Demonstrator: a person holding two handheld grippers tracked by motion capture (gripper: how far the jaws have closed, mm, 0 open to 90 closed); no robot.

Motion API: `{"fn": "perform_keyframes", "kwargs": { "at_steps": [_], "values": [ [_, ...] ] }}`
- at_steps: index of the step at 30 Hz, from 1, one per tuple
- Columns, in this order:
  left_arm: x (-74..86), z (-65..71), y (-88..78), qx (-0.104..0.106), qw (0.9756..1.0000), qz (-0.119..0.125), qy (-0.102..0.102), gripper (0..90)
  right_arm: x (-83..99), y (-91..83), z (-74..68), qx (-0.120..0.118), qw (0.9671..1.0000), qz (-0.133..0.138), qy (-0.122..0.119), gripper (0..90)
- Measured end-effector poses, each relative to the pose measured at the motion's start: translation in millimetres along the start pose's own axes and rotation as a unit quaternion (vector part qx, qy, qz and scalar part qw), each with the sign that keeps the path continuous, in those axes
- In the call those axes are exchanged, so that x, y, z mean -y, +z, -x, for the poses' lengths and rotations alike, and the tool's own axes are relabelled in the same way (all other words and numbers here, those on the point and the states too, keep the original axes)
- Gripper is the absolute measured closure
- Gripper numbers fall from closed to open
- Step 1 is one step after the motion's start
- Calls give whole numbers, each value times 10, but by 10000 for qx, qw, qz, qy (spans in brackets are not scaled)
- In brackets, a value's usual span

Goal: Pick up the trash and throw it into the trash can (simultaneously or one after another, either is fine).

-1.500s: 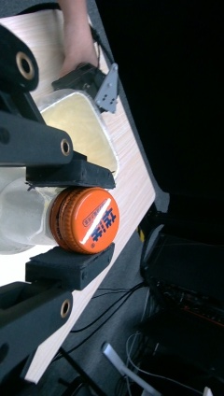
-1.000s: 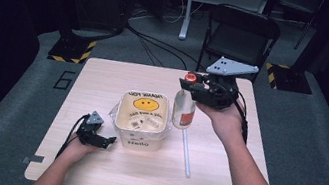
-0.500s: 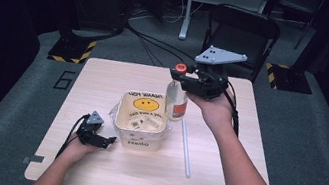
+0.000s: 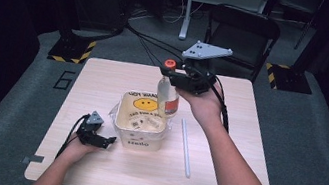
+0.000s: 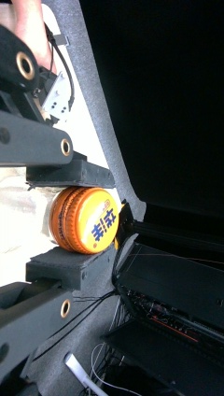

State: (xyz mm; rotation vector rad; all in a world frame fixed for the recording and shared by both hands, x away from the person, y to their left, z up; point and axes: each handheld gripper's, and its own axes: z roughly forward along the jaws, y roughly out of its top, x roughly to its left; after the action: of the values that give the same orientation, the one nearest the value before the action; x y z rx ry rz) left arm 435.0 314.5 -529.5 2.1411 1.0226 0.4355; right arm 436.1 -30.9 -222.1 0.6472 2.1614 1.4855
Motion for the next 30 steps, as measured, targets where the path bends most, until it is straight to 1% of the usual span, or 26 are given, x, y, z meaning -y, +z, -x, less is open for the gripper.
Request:
{"fn": "perform_keyframes", "kwargs": {
  "at_steps": [6,9,10,11,15,19,22,26,30],
  "values": [
    [0,0,1,1,10000,2,-8,58,-17,105,-23,-6,10000,-36,-43,619],
    [-1,-1,0,-2,10000,0,3,59,-25,155,-35,-9,10000,-67,-17,619],
    [1,3,2,9,10000,7,-36,59,-27,166,-38,-13,10000,-70,-21,619],
    [-1,-2,0,-2,10000,1,4,59,-30,180,-45,-21,10000,-83,-25,619],
    [0,0,0,0,10000,1,-3,59,-33,243,-78,-51,9999,-111,-77,619],
    [-1,-2,0,-4,10000,0,13,58,-33,310,-106,-52,9999,-125,-52,618],
    [-1,-2,0,-1,10000,0,6,58,-28,356,-119,-63,9998,-143,-101,618],
    [-1,-4,-1,-2,10000,-4,17,58,-14,415,-141,-60,9998,-174,-83,618],
    [-1,-3,0,-3,10000,-1,21,58,4,488,-158,-87,9997,-216,-119,618]
  ]
}}
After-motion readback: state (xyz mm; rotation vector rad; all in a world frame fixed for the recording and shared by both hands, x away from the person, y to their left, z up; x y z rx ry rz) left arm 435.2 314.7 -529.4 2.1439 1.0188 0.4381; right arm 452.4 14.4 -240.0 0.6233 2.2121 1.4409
